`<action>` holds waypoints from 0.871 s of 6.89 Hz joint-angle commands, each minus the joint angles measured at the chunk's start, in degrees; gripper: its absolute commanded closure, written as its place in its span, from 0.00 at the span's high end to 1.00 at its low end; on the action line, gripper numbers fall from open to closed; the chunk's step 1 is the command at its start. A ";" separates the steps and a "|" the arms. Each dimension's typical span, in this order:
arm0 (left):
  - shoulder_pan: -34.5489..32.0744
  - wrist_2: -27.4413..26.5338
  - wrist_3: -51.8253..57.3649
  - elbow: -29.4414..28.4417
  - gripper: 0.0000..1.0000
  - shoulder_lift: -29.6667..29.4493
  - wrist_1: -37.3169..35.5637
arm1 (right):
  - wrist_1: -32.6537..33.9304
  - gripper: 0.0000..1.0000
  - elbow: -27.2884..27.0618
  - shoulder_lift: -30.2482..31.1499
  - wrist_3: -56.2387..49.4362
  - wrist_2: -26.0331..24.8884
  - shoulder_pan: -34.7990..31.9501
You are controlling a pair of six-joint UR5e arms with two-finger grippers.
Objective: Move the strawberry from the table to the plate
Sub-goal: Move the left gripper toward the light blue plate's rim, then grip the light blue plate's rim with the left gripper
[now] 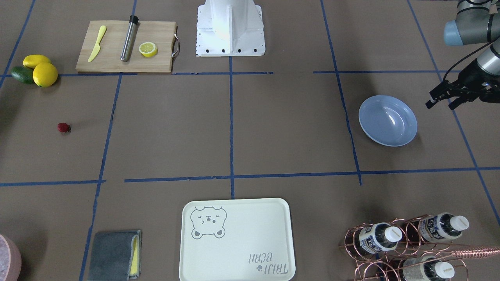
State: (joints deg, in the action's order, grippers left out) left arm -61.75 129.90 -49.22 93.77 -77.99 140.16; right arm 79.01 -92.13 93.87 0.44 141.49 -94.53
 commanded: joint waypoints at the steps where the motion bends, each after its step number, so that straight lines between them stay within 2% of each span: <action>1: 4.95 -5.51 -3.06 -1.49 1.00 -0.49 1.96 | 0.00 1.00 -0.33 0.00 0.00 0.28 0.05; 2: 7.85 -8.31 -4.90 -2.01 0.93 -1.28 2.14 | 0.00 1.00 -0.41 0.00 0.00 0.28 0.05; 4: 8.57 -9.13 -5.01 -3.94 0.91 -2.86 2.67 | 0.00 1.00 -0.42 0.00 0.00 0.19 0.05; 5: 8.66 -9.13 -4.92 -4.12 0.85 -2.87 2.67 | 0.00 1.00 -0.42 0.00 0.00 0.28 0.05; 6: 8.67 -9.13 -5.01 -4.12 0.74 -2.96 2.67 | 0.00 1.00 -0.50 0.00 0.00 0.28 0.05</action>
State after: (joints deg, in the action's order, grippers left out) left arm -53.19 120.83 -54.17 89.83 -80.77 142.80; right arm 79.01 -92.57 93.87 0.44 141.75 -94.48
